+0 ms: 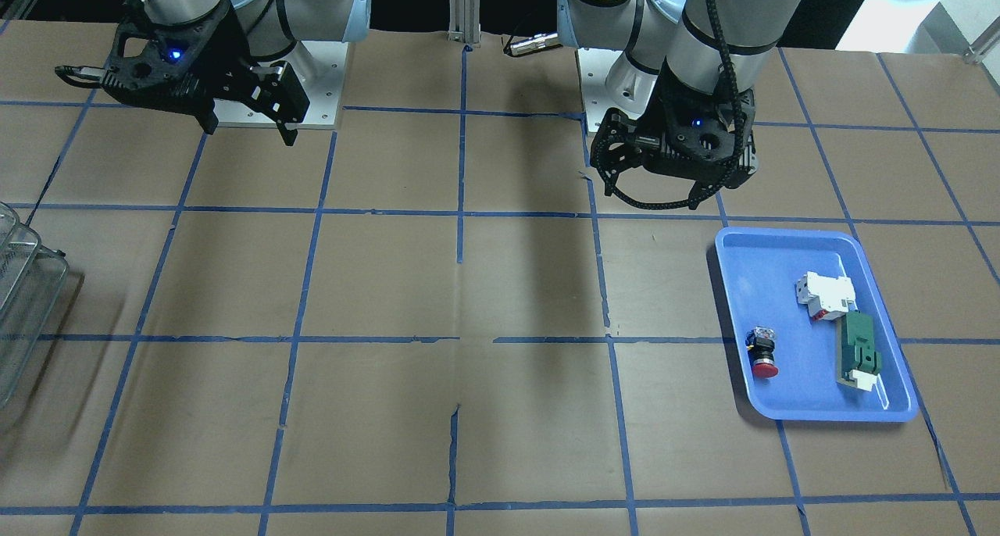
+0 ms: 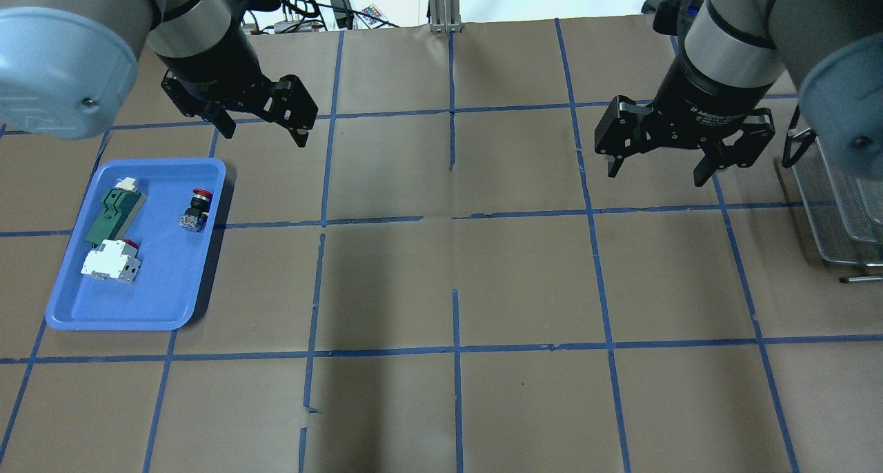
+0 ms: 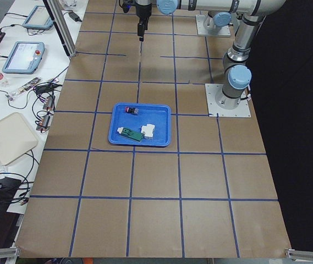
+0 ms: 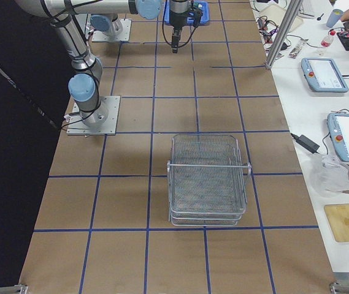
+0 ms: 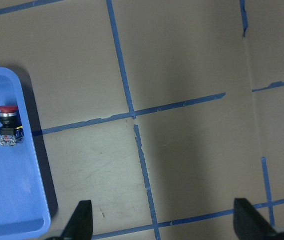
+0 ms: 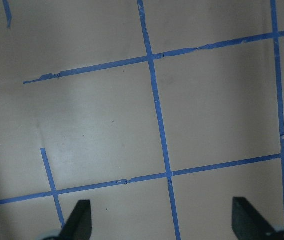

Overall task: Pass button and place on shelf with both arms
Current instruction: 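Move the left gripper down toward the red button in the blue tray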

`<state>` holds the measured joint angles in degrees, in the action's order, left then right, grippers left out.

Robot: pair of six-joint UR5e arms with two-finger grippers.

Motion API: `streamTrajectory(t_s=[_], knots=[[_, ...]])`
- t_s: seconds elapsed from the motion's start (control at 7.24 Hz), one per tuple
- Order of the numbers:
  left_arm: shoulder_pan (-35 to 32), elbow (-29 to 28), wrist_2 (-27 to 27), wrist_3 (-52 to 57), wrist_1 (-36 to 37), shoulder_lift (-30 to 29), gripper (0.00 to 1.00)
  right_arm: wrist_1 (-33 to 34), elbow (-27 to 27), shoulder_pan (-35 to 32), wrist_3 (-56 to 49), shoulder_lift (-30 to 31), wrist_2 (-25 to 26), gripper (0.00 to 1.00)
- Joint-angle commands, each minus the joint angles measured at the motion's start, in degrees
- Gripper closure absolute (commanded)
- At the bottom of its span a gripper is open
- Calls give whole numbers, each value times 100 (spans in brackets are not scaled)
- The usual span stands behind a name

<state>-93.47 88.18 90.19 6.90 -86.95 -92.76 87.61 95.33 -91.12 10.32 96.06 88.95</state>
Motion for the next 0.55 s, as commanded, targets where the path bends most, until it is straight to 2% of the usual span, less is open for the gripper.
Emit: streamTrajectory(t_s=[0.0, 0.28, 0.41], knots=[[30, -20, 51, 4, -15, 30, 0, -33, 73, -29, -38, -43, 61, 0], [118, 129, 60, -249, 73, 100, 0, -42, 144, 15, -47, -17, 113, 0], [510, 155, 51, -94, 64, 83, 0, -16, 135, 50, -47, -17, 114, 0]])
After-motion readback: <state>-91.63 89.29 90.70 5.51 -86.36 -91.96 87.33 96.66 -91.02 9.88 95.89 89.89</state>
